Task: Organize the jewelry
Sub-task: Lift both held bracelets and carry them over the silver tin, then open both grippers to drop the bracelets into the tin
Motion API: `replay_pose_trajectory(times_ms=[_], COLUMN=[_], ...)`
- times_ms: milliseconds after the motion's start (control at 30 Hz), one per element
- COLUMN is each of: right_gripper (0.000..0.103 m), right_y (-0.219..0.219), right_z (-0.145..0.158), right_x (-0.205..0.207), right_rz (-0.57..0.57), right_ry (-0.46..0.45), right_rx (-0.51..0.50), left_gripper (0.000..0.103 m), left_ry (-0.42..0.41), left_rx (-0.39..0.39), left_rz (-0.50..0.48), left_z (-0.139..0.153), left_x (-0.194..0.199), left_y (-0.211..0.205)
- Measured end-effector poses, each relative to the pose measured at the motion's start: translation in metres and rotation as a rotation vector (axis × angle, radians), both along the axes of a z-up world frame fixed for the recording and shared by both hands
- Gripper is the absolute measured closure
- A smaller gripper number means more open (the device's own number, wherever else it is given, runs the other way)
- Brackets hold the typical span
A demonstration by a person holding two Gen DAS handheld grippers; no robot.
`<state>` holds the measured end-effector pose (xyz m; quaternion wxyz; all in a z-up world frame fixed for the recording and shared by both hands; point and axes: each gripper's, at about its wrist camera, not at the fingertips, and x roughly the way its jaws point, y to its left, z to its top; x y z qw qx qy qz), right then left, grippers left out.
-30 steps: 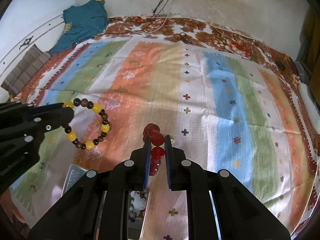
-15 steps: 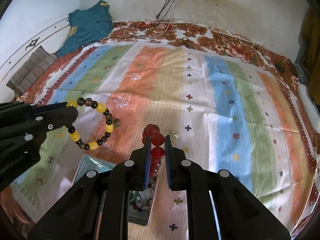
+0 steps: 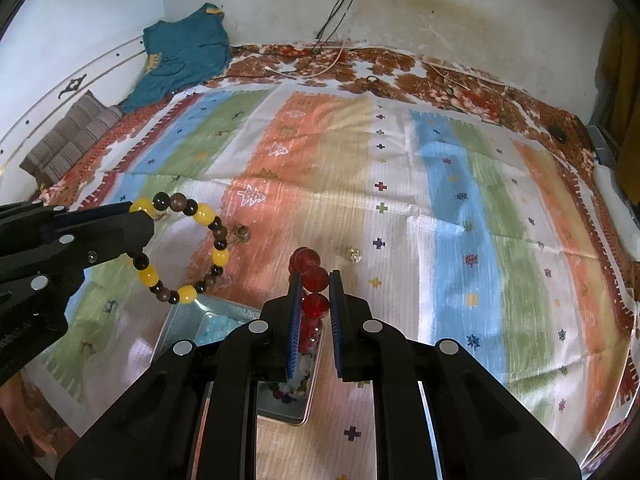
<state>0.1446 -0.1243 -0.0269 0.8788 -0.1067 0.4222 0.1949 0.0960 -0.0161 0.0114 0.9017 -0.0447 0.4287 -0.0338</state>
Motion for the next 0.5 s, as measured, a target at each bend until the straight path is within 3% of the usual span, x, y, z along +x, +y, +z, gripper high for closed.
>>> replay_pose_trajectory(times_ms=[500], right_gripper=[0.089], right_y=[-0.002], right_z=[-0.001], right_x=[-0.028], right_rz=[0.039], right_ry=[0.015], right_rx=[0.014], left_gripper=[0.091], left_ry=[-0.013], left_rx=[-0.015], left_rz=[-0.012], left_z=[0.002], left_x=[-0.030], left_y=[-0.006])
